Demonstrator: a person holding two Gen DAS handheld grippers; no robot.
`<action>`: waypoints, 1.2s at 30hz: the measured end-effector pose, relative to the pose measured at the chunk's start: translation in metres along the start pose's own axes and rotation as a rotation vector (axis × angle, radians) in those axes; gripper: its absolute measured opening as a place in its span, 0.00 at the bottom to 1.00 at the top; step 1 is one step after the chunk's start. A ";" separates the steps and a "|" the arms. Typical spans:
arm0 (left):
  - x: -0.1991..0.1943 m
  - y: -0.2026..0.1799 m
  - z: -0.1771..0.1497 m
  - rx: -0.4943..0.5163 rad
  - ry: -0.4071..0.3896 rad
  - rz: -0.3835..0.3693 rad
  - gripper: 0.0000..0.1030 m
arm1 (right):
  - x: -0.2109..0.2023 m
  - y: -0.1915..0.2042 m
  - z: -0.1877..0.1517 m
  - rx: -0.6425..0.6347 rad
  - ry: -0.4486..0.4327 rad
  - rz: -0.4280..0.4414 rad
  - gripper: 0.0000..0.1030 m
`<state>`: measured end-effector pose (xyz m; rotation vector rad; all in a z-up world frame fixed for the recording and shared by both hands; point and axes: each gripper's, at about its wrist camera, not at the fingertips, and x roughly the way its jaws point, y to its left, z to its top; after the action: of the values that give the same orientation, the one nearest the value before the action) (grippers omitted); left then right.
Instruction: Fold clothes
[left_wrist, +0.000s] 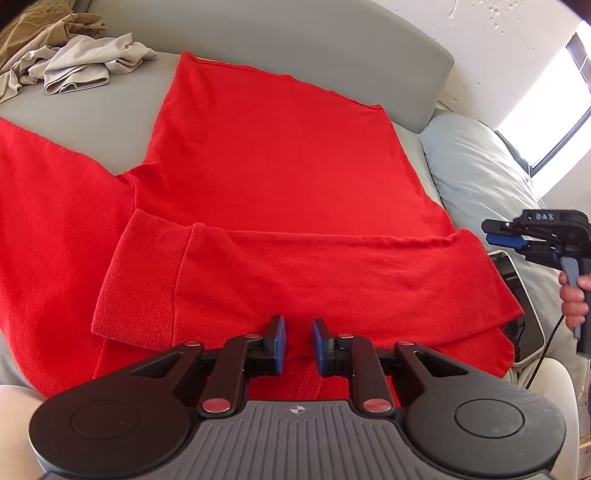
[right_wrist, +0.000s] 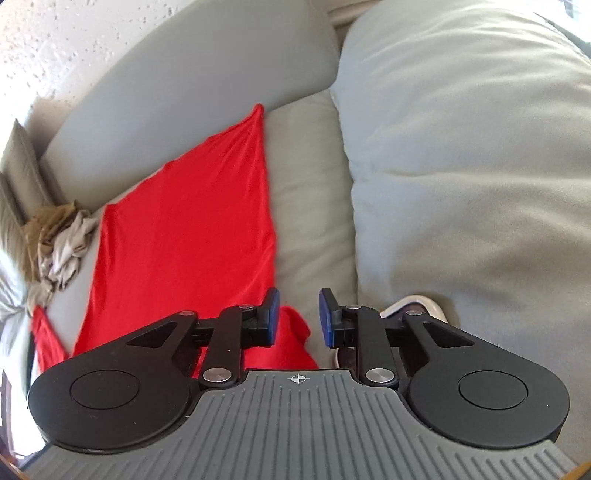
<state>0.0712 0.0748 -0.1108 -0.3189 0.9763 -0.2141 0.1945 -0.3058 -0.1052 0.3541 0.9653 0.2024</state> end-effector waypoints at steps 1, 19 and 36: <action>0.000 0.000 0.000 -0.002 -0.002 0.002 0.18 | -0.003 0.006 -0.005 -0.032 0.004 0.025 0.25; -0.024 -0.022 -0.006 0.037 -0.078 0.060 0.15 | -0.068 0.062 -0.083 -0.441 -0.044 -0.309 0.40; -0.038 -0.026 -0.022 0.061 -0.053 0.299 0.15 | -0.064 0.052 -0.107 -0.368 0.010 -0.369 0.24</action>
<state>0.0315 0.0589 -0.0834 -0.1190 0.9504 0.0368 0.0689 -0.2563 -0.0917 -0.1640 0.9636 0.0417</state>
